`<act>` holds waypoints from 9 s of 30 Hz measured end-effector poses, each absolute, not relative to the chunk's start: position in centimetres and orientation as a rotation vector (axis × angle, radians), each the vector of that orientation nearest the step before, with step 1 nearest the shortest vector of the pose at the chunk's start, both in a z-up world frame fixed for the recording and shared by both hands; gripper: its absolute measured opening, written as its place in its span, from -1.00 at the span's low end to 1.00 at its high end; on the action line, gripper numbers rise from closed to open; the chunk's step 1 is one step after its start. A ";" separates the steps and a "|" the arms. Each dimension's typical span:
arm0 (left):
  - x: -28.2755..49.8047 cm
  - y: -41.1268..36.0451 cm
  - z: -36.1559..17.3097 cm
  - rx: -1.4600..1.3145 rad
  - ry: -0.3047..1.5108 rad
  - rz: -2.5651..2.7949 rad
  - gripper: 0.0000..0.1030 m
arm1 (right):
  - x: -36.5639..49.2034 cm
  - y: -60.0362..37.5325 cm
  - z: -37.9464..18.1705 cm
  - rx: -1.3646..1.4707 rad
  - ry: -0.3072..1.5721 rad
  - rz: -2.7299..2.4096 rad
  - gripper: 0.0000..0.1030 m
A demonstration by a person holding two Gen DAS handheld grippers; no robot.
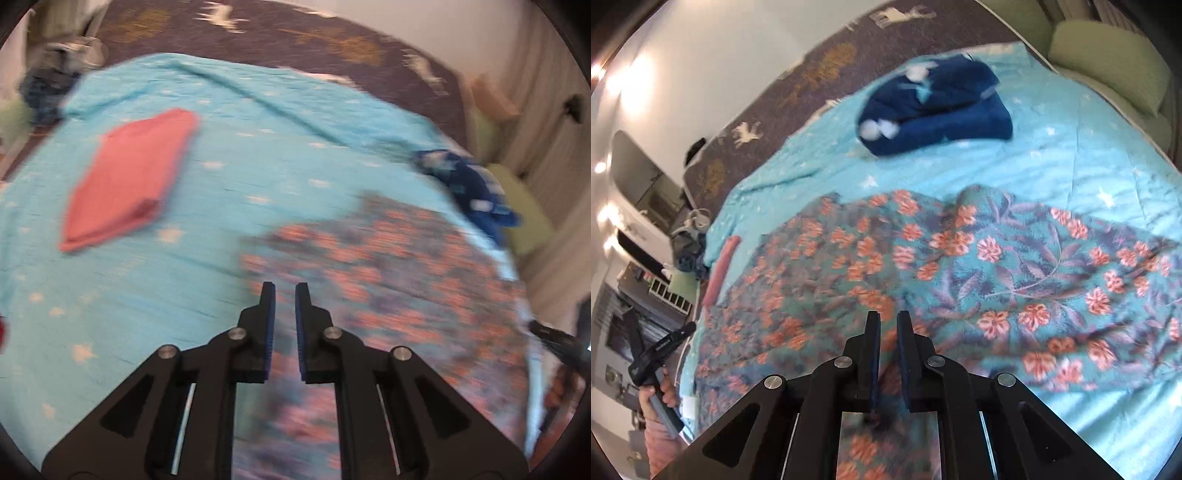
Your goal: Fold small clothes
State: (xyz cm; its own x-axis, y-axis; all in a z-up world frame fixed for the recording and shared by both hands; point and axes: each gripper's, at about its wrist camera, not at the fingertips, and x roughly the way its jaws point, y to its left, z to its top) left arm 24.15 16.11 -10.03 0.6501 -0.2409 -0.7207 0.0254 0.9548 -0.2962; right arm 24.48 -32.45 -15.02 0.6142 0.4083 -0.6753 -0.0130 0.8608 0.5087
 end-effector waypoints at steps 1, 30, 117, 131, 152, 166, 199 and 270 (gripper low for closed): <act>23.9 15.3 -10.0 -0.292 0.862 -0.216 -0.75 | 24.0 -32.3 -14.6 0.497 0.882 0.289 -0.77; 25.0 11.6 -14.6 -0.052 0.937 -0.091 -0.53 | 16.9 -41.2 -19.2 0.913 0.963 0.169 -0.77; 20.9 12.3 -5.7 -0.178 0.782 -0.163 -0.88 | 17.3 -28.9 -13.5 0.236 0.906 0.035 0.32; 22.0 13.7 -7.4 -0.056 0.824 0.012 0.01 | 17.8 -29.3 -13.7 0.278 0.906 0.024 0.33; 21.7 15.8 -12.7 -0.077 0.958 0.087 0.22 | 21.2 -30.8 -13.5 0.414 0.919 0.115 0.34; 29.6 17.0 -14.5 -0.210 0.998 -0.011 0.26 | 32.3 -35.4 -15.6 0.649 0.975 0.283 0.47; 21.2 13.7 -11.5 -0.147 0.905 -0.172 0.04 | 20.6 -31.5 -12.9 0.234 0.957 0.220 -0.03; -9.7 17.4 -15.6 -0.313 0.938 -0.157 0.50 | -8.0 -34.1 -17.5 0.492 0.908 0.396 0.01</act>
